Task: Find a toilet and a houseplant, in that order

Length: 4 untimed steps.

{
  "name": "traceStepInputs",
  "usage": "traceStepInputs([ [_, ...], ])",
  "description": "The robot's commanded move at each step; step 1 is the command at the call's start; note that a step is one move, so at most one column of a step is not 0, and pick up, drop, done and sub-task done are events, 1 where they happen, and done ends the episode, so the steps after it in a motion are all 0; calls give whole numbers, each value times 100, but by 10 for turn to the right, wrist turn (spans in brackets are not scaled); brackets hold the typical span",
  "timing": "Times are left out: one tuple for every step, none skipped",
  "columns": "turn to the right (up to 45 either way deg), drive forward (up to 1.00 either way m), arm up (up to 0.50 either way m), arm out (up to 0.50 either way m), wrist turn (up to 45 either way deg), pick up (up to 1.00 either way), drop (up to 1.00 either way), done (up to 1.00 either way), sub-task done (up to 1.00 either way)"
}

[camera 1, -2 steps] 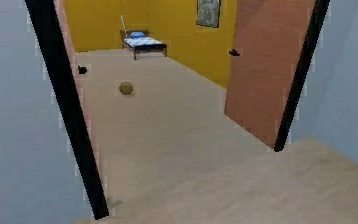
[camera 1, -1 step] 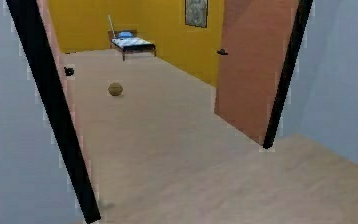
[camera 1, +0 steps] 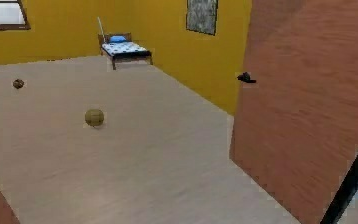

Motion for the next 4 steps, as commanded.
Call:
traceStepInputs([
  [-240, 0, 0, 0, 0, 0, 0, 0, 0],
  [0, 100, 0, 0, 0, 0, 0, 0, 0],
  [-60, 0, 0, 0, 0, 0, 0, 0, 0],
  [0, 45, 0, 0, 0, 0, 0, 0, 0],
])
